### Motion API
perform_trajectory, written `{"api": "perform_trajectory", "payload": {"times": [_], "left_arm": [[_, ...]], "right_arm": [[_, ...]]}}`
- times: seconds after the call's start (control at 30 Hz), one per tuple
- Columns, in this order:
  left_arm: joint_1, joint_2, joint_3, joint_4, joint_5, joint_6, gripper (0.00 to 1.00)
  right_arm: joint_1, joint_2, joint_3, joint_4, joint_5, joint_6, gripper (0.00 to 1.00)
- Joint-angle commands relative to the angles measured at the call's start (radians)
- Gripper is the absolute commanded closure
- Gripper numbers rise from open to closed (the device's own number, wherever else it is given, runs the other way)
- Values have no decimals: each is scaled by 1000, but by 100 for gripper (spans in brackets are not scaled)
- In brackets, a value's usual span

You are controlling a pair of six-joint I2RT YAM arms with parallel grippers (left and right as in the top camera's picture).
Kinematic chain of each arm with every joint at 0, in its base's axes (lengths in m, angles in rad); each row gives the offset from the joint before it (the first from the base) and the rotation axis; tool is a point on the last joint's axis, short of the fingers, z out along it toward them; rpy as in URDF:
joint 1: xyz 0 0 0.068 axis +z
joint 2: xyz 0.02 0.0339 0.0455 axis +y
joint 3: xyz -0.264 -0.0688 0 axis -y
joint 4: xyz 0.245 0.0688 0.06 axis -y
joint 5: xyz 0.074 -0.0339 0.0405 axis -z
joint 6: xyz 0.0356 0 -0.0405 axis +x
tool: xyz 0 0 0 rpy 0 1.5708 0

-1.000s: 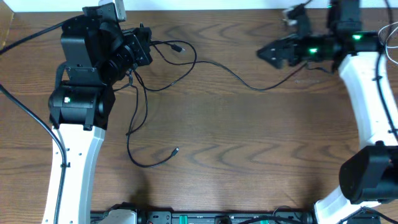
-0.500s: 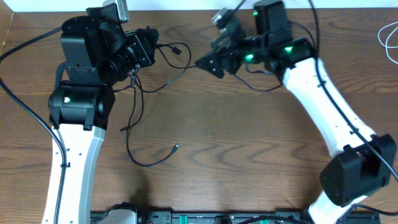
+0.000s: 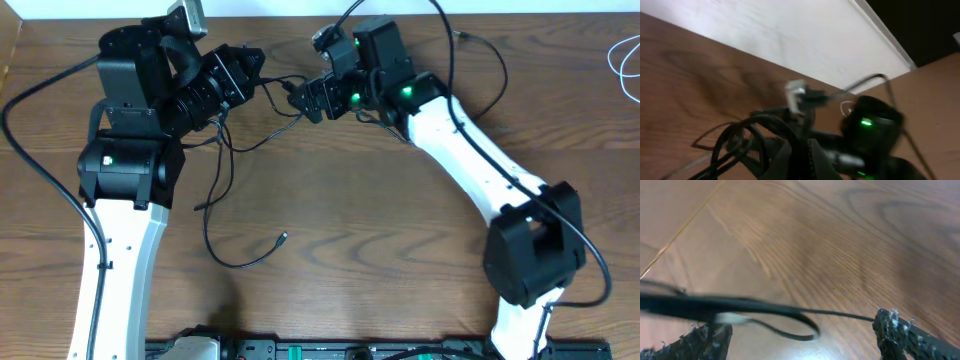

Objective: Untangle cables
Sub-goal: 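Bring the right gripper to the black cable held by the left gripper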

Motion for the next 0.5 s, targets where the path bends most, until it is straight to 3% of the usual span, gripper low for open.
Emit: {"api": "perform_trajectory", "payload": {"times": [0.0, 0.23, 0.47], "left_arm": [[-1, -9, 9, 10, 71, -74, 93], [-2, -21, 9, 12, 72, -143, 92], [-2, -32, 9, 12, 72, -150, 93]], "right_arm": [[6, 43, 9, 50, 31, 81, 13], [6, 79, 9, 192, 142, 252, 13], [16, 123, 9, 303, 210, 337, 22]]}}
